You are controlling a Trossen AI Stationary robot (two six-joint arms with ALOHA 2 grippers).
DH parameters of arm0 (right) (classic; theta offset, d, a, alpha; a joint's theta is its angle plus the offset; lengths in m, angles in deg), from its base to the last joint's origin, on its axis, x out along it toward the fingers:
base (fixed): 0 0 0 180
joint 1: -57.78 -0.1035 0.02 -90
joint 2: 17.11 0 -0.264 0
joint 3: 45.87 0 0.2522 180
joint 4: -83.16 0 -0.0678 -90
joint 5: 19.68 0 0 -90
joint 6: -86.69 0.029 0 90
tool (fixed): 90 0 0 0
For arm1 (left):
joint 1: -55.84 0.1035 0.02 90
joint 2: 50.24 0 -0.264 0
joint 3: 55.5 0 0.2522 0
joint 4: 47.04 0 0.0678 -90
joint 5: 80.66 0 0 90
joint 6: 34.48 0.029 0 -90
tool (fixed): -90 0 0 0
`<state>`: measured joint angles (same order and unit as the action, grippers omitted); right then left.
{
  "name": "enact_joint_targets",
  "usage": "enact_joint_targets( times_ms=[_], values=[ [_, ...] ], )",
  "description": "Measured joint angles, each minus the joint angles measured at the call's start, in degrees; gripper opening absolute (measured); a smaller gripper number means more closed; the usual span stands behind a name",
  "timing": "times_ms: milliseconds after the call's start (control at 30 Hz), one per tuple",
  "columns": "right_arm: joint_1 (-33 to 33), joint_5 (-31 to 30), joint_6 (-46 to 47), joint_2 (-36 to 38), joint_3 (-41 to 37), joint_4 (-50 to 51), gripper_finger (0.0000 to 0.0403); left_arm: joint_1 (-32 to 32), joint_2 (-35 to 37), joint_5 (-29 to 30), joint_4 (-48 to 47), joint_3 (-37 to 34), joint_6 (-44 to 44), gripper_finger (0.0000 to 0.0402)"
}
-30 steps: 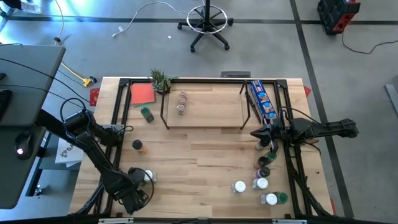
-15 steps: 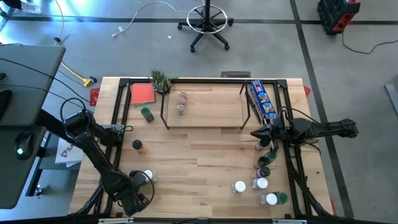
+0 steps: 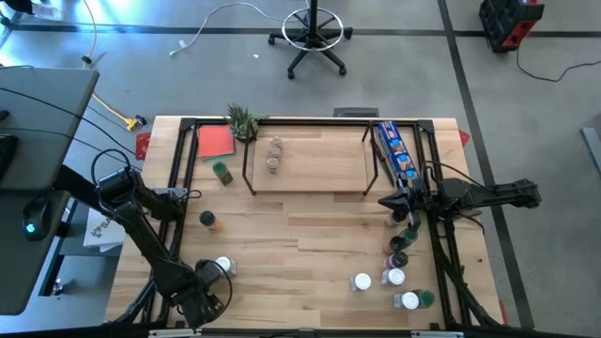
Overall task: Shelf spices
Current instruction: Put the brown seasoning bottle aligned with the other brown seasoning bottles on the shelf
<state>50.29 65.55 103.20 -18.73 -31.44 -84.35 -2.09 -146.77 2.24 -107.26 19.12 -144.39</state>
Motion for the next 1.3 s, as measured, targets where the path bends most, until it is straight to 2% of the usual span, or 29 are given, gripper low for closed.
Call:
enact_joint_targets(
  times_ms=[233, 633, 800, 967, 1100, 1300],
  values=[
    [0.0, 0.0, 0.0, 0.0, 0.0, 0.0, 0.0000, -0.3, 0.0, -0.4, -0.1, 0.0, 0.6, 0.0264],
    [0.0, 0.0, 0.0, 0.0, 0.0, 0.0, 0.0000, 0.0, -0.1, -1.3, 1.4, 0.1, 0.6, 0.0175],
    [0.0, 0.0, 0.0, 0.0, 0.0, 0.0, 0.0000, 1.2, -0.1, -3.1, 1.7, 2.0, 1.8, 0.0166],
    [0.0, 0.0, 0.0, 0.0, 0.0, 0.0, 0.0000, 2.6, 0.6, -5.9, 2.1, 7.0, 8.5, 0.0166],
    [0.0, 0.0, 0.0, 0.0, 0.0, 0.0, 0.0000, 4.2, 0.6, -8.0, 3.7, 14.0, 14.9, 0.0166],
    [0.0, 0.0, 0.0, 0.0, 0.0, 0.0, 0.0000, 11.2, 0.7, -5.8, 0.3, 25.4, 16.6, 0.0166]
  ],
)
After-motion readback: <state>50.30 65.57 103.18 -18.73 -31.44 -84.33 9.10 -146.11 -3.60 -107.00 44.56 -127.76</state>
